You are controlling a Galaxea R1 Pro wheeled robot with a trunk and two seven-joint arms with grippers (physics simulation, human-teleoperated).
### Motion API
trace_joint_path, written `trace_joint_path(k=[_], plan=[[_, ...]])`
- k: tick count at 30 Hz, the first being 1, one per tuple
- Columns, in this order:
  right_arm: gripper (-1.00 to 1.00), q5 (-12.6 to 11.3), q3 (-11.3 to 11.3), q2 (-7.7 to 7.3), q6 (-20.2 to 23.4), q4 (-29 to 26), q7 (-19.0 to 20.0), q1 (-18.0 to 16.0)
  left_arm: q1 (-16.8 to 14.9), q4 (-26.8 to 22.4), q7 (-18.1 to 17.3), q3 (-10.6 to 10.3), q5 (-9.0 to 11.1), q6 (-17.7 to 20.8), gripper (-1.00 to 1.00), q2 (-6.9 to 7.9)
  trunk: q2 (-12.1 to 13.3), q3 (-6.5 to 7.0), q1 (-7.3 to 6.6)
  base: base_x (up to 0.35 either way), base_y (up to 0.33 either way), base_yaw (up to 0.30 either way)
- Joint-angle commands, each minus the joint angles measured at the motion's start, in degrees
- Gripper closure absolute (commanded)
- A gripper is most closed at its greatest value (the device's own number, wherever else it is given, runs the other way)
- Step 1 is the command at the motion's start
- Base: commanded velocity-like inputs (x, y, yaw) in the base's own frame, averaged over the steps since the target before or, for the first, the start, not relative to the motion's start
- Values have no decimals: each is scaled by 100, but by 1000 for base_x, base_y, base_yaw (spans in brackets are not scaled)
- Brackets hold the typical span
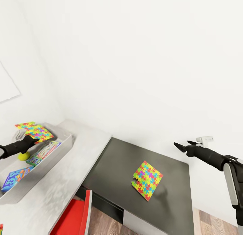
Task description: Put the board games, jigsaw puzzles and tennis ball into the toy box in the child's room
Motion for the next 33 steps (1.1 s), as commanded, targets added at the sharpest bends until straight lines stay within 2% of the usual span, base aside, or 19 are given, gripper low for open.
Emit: trace_joint_path(k=[1,18,33], plan=[[-100,-30,-6,0,47,-3,8,-6,-9,6,-3,26,17,38,100,-17,-9,-18,2,0,0,0],[-100,-30,66,0,49,-3,8,-11,-279,124,20,27,17,55,100,-224,-9,-173,2,0,0,0],[-100,-30,71,-7,54,-3,8,-15,-301,126,38,27,15,56,100,-223,-9,-310,2,0,0,0]])
